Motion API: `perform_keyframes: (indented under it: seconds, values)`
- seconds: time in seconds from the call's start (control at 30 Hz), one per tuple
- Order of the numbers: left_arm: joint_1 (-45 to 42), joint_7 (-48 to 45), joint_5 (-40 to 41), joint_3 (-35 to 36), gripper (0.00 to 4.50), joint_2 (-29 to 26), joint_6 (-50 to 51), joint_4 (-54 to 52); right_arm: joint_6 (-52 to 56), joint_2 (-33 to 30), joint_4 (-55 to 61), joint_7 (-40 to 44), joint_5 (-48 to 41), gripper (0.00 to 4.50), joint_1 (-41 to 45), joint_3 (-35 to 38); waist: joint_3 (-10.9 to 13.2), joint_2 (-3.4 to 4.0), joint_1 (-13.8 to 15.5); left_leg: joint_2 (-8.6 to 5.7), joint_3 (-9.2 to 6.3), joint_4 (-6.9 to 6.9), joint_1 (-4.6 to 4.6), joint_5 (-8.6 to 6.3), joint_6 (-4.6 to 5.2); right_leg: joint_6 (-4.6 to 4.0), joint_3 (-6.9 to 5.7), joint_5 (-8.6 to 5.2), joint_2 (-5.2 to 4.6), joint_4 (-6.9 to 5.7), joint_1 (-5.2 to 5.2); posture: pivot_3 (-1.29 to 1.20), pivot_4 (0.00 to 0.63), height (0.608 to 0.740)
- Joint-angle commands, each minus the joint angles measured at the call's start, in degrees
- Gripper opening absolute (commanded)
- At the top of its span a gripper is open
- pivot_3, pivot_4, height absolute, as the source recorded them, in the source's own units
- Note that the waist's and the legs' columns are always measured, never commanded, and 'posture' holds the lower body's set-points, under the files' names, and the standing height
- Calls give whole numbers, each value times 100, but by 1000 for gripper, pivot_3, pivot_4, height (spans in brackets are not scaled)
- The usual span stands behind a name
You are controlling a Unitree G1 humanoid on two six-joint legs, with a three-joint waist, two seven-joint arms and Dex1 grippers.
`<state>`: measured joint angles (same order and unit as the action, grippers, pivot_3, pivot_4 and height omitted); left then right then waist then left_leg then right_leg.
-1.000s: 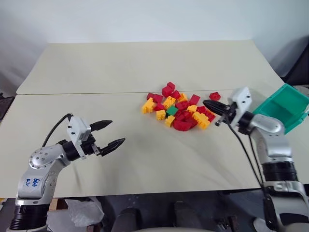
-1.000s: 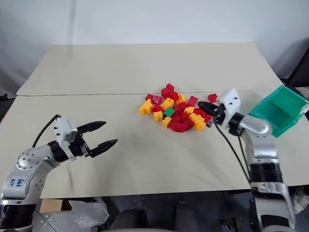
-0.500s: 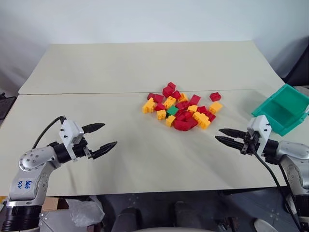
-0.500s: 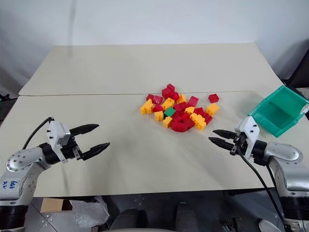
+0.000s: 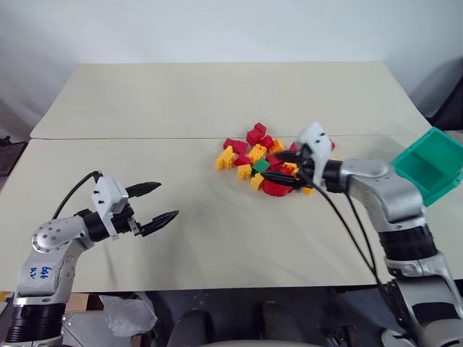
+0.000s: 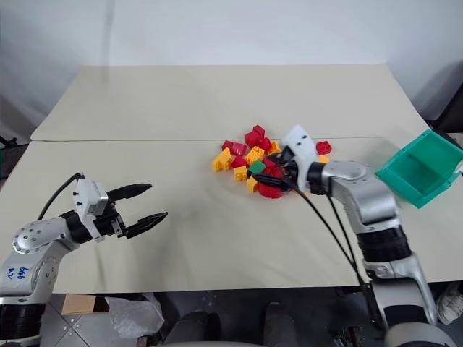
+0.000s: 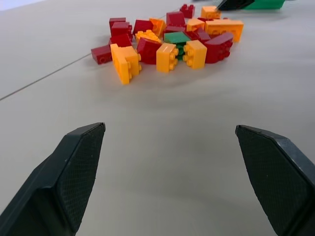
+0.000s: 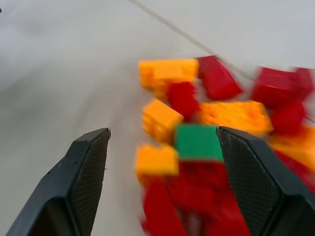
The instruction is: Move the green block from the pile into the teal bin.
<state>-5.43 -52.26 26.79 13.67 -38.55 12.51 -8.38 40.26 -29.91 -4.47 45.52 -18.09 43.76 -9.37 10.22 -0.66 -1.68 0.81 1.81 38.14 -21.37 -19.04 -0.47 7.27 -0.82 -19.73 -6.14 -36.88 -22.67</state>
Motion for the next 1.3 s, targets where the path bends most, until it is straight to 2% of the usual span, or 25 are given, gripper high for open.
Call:
perform_keyframes:
  seconds: [0.03,0.17,0.3,0.4,0.67,0.83,1.13,1.3]
  values:
    - [11,83,77,46,4500,49,10,-235,-335,381,-816,-342,579,3593,567,-324,0,0,-14,-4,5,1,0,-1,2,0,-15,0,-9,-1,-1,0,150,740]
    - [63,134,81,44,4500,83,25,-294,-717,797,-1905,-587,1042,3593,1088,-473,0,0,-34,-6,11,-1,-2,-2,3,0,-45,0,-18,-3,-6,0,150,740]
    - [73,187,85,26,4500,120,35,-333,-907,910,-2591,-510,1268,3593,1307,-519,0,0,-29,-9,10,0,-2,-2,4,1,-54,0,-21,-6,-5,0,150,740]
    - [85,227,101,56,4500,142,45,-375,-707,760,-2576,-181,1303,3593,1297,-586,0,0,-29,-9,10,2,-2,-3,5,2,-57,1,-23,-6,-2,0,150,740]
    - [127,232,107,96,4500,140,38,-357,189,190,-1579,717,1164,3593,911,-708,0,0,-16,-8,10,3,1,-4,7,2,-57,1,-23,-5,2,0,150,740]
    - [43,238,83,25,4500,190,15,-295,179,103,-1819,639,1322,3593,925,-647,-1,-1,-6,-7,13,3,7,-4,7,2,-58,1,-24,-5,6,0,150,740]
    - [-105,211,37,-26,4500,216,-14,-183,-146,627,-2765,145,1610,3593,1421,-705,-2,-3,-13,-8,17,14,14,-3,8,3,-67,3,-31,-4,12,0,150,740]
    - [-70,220,47,28,4500,201,-23,-214,-252,556,-2982,415,1678,3593,1508,-721,-2,-3,0,-10,13,12,10,-3,9,4,-76,4,-35,-5,14,0,150,740]
